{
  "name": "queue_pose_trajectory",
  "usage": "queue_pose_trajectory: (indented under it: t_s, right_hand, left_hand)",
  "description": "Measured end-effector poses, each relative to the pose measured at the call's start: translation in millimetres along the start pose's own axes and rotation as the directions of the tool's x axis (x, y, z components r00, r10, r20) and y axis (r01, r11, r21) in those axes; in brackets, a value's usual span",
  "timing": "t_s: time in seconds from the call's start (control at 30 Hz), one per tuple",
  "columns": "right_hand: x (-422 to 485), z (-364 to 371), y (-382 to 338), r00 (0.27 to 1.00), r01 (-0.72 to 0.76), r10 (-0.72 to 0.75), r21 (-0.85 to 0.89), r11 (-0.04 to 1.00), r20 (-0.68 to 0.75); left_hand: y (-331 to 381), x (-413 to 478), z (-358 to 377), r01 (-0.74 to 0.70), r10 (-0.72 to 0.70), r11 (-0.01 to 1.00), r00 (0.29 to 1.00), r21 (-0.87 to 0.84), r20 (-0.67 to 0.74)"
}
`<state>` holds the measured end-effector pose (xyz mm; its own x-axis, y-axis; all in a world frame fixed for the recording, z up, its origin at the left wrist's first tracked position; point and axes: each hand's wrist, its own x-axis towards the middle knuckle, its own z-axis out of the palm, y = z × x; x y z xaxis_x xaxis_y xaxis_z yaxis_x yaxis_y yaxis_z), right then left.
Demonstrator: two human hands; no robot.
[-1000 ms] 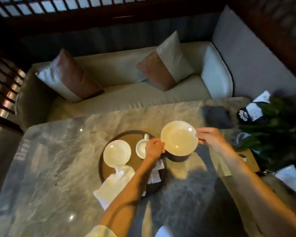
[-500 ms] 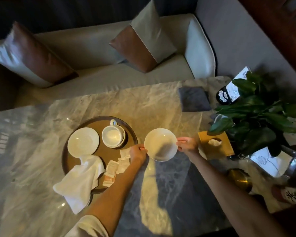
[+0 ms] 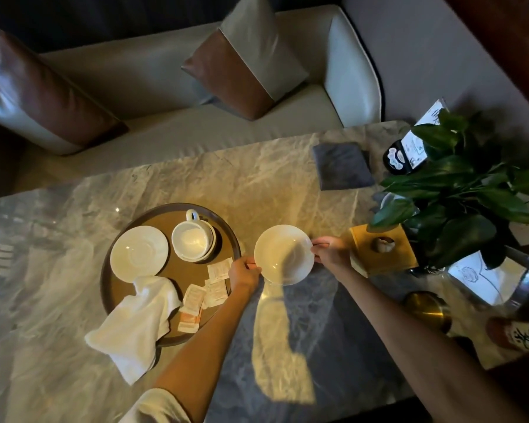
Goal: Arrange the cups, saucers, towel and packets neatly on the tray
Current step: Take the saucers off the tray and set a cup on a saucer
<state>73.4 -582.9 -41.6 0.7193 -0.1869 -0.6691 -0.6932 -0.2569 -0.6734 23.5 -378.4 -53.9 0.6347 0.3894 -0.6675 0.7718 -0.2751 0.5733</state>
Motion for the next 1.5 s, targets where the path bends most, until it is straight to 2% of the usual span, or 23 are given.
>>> queue_pose_trajectory:
  t_s: [0.1,0.17,0.23,0.3,0.4,0.47,0.57,0.67,0.77,0.83,0.9,1.0,1.1,1.33,1.5]
  right_hand:
    - [0.7,-1.1,0.3,1.0,-0.014,0.014,-0.021,1.0,0.002]
    - [-2.1,-2.1,-4.2,1.0,-0.017,0.019,-0.06,0.998,0.023]
    - [-9.9,-4.6,-11.8,0.999,0.05,-0.053,-0.207,0.977,-0.012]
    - [-25.6,-4.9,-22.5,0.973,0.138,-0.19,-0.339,0.931,-0.128]
    - [-57.2,12.1,-47.5,0.928,0.263,-0.32,-0.276,0.925,-0.189]
    - [-76.1,39.1,-78.9,0.93,0.322,-0.35,-0.204,0.924,-0.115]
    - [-96.7,102.1,-136.8,0.887,0.462,-0.452,-0.207,0.862,0.097]
    - [-108.4,183.8,-179.5,0.824,0.557,-0.496,-0.236,0.796,0.272]
    - [-108.9,268.4,-189.1,0.832,0.536,-0.42,-0.329,0.778,0.362]
    - [-103.8,314.9,-181.1,0.856,0.501,-0.34,-0.461,0.733,0.39]
    - [-97.5,345.6,-165.9,0.889,0.446,-0.261,-0.586,0.677,0.376]
    - [-86.3,369.1,-139.2,0.951,0.299,-0.161,-0.662,0.687,0.262]
    - [-84.0,375.3,-122.2,0.972,0.225,-0.203,-0.723,0.654,0.118]
    - [-80.5,378.5,-116.1,0.97,0.172,-0.242,-0.723,0.669,0.007]
    - [-82.9,383.1,-117.0,0.973,0.129,-0.224,-0.664,0.737,-0.059]
  left_hand:
    - [1.5,-1.2,-2.1,-0.009,0.009,1.0,1.0,0.028,0.022]
    - [3.7,-5.2,-6.7,-0.071,0.062,0.989,0.995,0.132,0.073]
    - [8.3,-14.8,-14.6,-0.184,0.136,0.928,0.977,0.325,0.164]
    - [13.4,-28.2,-26.2,-0.309,0.245,0.824,0.95,0.475,0.193]
    - [15.8,-44.4,-60.3,-0.43,0.45,0.723,0.887,0.541,0.103]
    - [13.7,-44.3,-97.6,-0.432,0.501,0.753,0.865,0.497,-0.007]
    - [5.0,-23.7,-168.3,-0.312,0.402,0.881,0.89,0.355,-0.216]
    - [-14.7,7.8,-237.5,-0.117,0.202,0.964,0.907,0.24,-0.37]
    - [-41.4,39.3,-287.7,0.059,0.022,0.978,0.924,0.201,-0.382]
    - [-55.6,54.9,-304.0,0.122,-0.019,0.952,0.939,0.28,-0.344]
    - [-66.8,65.2,-307.4,0.137,-0.019,0.913,0.956,0.384,-0.294]
    - [-82.0,78.6,-301.7,0.132,-0.022,0.901,0.965,0.414,-0.26]
    - [-90.8,89.5,-297.8,0.141,-0.051,0.909,0.972,0.392,-0.23]
    - [-100.1,99.7,-297.7,0.179,-0.119,0.94,0.97,0.291,-0.214]
    - [-99.8,100.1,-307.0,0.088,-0.075,0.992,0.987,0.087,-0.145]
